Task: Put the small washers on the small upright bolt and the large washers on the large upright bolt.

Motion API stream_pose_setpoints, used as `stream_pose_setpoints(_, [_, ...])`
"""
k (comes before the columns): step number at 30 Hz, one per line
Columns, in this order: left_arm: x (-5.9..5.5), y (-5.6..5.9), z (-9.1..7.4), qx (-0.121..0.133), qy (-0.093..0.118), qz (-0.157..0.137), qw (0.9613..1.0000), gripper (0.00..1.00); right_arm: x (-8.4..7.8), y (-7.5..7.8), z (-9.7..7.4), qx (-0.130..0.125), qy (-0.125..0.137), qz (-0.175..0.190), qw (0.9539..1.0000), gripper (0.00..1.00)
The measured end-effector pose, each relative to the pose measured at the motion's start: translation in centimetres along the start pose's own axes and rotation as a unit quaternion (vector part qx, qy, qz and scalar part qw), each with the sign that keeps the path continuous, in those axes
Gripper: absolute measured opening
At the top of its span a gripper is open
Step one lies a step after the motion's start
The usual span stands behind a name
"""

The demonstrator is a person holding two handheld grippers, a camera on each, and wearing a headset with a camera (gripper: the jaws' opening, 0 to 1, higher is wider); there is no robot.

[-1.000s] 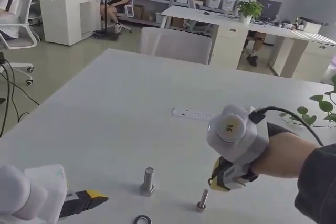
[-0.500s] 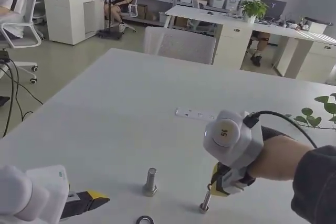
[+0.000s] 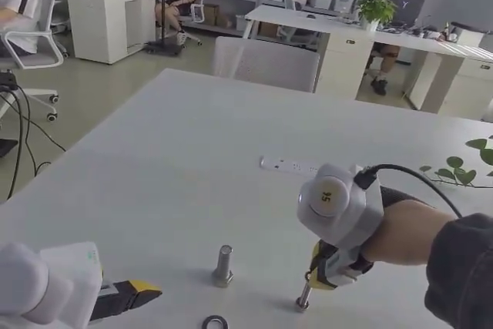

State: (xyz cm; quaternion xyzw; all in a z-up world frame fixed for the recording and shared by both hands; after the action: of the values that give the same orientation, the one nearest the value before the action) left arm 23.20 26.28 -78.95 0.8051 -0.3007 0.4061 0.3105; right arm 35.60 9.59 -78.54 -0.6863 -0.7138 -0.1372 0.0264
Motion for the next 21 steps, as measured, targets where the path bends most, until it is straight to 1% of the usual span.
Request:
stream_pose_setpoints(15, [-0.2, -0.2, 0.1, 0.004, -0.001, -0.002, 1.0, 0.85, -0.2, -0.2, 1.1, 0.011, -0.001, 0.002, 0.9999, 0.14])
stream_pose_setpoints(21, [-0.2, -0.2, 0.2, 0.004, -0.002, -0.003, 1.0, 0.85, -0.4, -0.4, 1.8, 0.018, -0.003, 0.005, 0.9998, 0.14])
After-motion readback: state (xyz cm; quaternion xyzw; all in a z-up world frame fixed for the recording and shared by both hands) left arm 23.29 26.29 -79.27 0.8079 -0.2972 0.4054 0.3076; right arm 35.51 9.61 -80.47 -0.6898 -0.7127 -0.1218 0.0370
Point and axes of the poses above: the centre of the closed fingertips' face, and the gripper's own axes: z roughly forward along the fingers, y roughly to its right, x roughly out of its top, the point moved 3 cm from there along -z, roughly backward along the fingers, and after that the axes turned 3 degrees about -z, right-handed, at the moved point
